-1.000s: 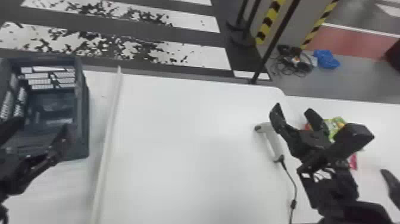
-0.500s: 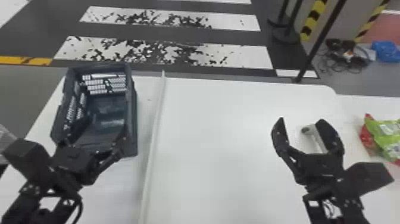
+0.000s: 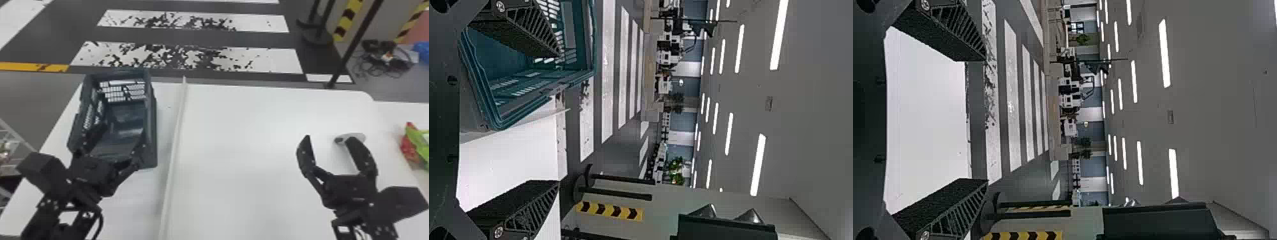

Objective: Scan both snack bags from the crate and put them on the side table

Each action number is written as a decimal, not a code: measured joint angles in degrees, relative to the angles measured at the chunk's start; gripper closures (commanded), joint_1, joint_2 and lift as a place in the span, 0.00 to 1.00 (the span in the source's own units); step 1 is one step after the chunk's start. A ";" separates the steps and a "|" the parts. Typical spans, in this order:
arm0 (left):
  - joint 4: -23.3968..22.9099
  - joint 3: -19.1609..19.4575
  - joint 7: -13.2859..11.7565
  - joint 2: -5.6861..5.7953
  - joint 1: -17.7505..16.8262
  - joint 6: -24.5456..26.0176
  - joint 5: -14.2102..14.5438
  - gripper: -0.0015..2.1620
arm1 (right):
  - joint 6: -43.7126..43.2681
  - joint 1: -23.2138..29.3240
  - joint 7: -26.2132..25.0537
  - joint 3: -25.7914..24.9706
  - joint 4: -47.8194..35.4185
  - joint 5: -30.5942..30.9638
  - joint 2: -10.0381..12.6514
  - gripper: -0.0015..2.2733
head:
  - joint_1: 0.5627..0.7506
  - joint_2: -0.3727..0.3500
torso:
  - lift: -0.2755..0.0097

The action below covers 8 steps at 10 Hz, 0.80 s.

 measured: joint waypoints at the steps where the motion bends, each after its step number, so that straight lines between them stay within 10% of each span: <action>1: 0.00 -0.01 0.12 -0.09 0.00 0.05 0.00 0.04 | 0.03 0.04 0.00 0.01 0.01 0.13 0.00 0.03 | 0.70 0.50 | 0.66; 8: 0.43 -0.07 0.19 -0.37 -0.18 0.13 -0.05 0.05 | 0.35 -0.18 0.00 0.23 0.44 0.69 -0.03 0.03 | 0.70 0.51 | 0.66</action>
